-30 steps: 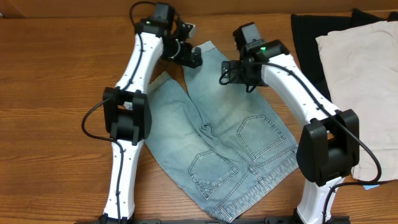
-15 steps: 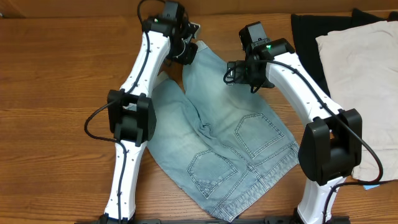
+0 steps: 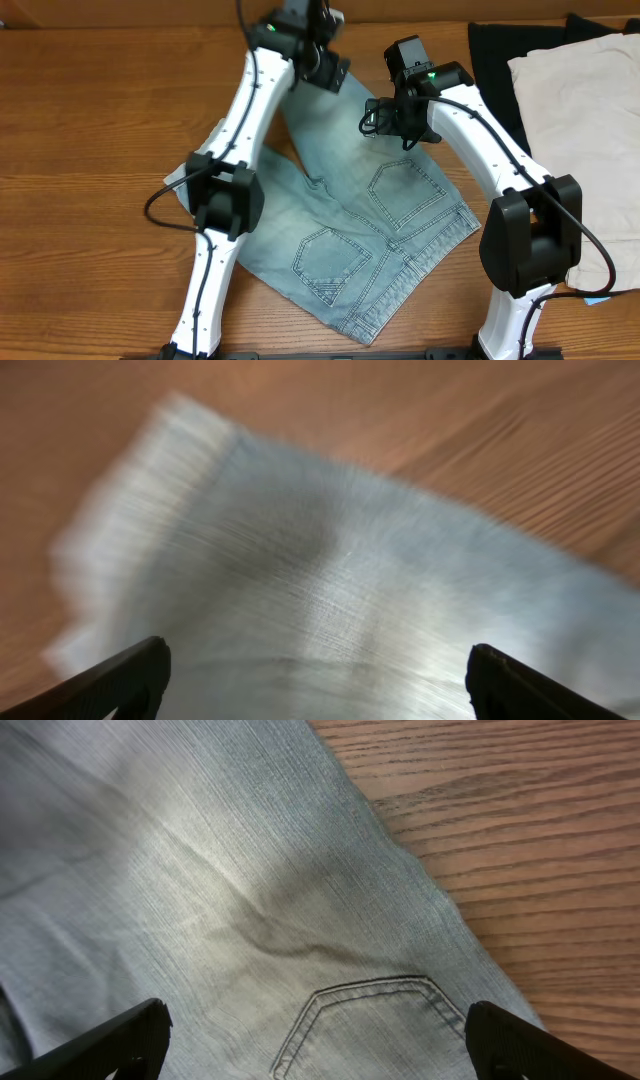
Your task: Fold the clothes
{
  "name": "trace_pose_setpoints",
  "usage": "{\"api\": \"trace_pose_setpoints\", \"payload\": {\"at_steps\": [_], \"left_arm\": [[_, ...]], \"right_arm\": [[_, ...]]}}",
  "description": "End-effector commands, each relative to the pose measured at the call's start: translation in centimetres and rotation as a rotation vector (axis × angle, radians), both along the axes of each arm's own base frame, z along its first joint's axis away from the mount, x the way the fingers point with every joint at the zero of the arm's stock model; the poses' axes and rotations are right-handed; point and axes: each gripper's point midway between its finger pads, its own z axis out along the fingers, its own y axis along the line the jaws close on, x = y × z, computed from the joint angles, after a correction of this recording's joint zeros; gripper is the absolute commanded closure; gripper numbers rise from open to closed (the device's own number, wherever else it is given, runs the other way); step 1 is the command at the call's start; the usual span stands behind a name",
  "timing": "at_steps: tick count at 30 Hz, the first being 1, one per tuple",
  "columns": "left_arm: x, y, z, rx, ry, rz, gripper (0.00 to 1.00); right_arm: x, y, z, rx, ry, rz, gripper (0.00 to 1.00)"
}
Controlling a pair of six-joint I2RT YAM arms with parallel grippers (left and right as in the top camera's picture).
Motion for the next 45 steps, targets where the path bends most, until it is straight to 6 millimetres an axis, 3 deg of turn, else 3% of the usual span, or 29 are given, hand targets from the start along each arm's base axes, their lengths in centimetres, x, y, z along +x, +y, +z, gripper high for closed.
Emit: {"api": "trace_pose_setpoints", "payload": {"at_steps": [1, 4, 5, 12, 15, 17, 22, 28, 35, 37, 40, 42, 44, 45], "left_arm": [[-0.4, -0.8, -1.5, 0.026, 0.017, -0.009, 0.03], [-0.7, -1.1, -1.6, 0.036, 0.018, -0.02, 0.02], [-0.8, -0.2, -1.8, 0.058, 0.032, 0.004, 0.02], [-0.5, 8.3, -2.7, 0.093, 0.148, 0.243, 0.01], [-0.3, 12.0, -3.0, 0.07, 0.19, 0.304, 0.04], [-0.5, 13.1, -3.1, 0.064, 0.21, 0.327, 0.09], [-1.7, 12.9, -3.7, 0.041, 0.272, 0.318, 0.23], [-2.9, 8.2, -4.6, -0.036, 0.314, 0.228, 0.22], [-4.8, 7.0, -7.6, -0.073, 0.428, 0.291, 0.29], [-4.5, 6.6, -7.4, -0.099, 0.423, 0.286, 0.41], [-4.3, 6.8, -7.3, -0.097, 0.413, 0.286, 0.75], [-4.5, 8.1, -7.1, -0.06, 0.418, 0.311, 0.96], [-4.7, 9.9, -6.5, -0.022, 0.425, 0.345, 0.96], [-5.0, 11.8, -5.6, 0.023, 0.431, 0.379, 0.96]], "right_arm": [[0.2, -0.4, 0.1, 0.007, -0.003, -0.038, 0.02], [0.4, -1.4, 0.0, 0.013, 0.007, -0.09, 0.02], [0.3, -1.9, 0.0, 0.015, 0.016, -0.104, 0.02], [0.1, -2.9, -0.1, 0.013, 0.034, -0.124, 0.02], [0.5, -2.8, -0.1, 0.018, 0.019, -0.124, 0.02], [0.6, -2.8, -0.1, 0.018, 0.017, -0.124, 0.02], [0.8, -2.7, 0.0, 0.022, 0.006, -0.124, 0.02], [0.9, -2.7, 0.0, 0.023, 0.003, -0.124, 0.02], [0.8, -2.7, 0.0, 0.022, 0.005, -0.124, 0.02], [0.8, -2.7, 0.0, 0.022, 0.006, -0.124, 0.02], [0.7, -2.7, 0.0, 0.022, 0.01, -0.124, 0.02], [0.6, -2.7, 0.0, 0.023, 0.015, -0.124, 0.02], [0.5, -2.6, -0.1, 0.03, 0.021, -0.121, 0.02], [0.4, -2.3, -0.1, 0.044, 0.027, -0.117, 0.02]]}}
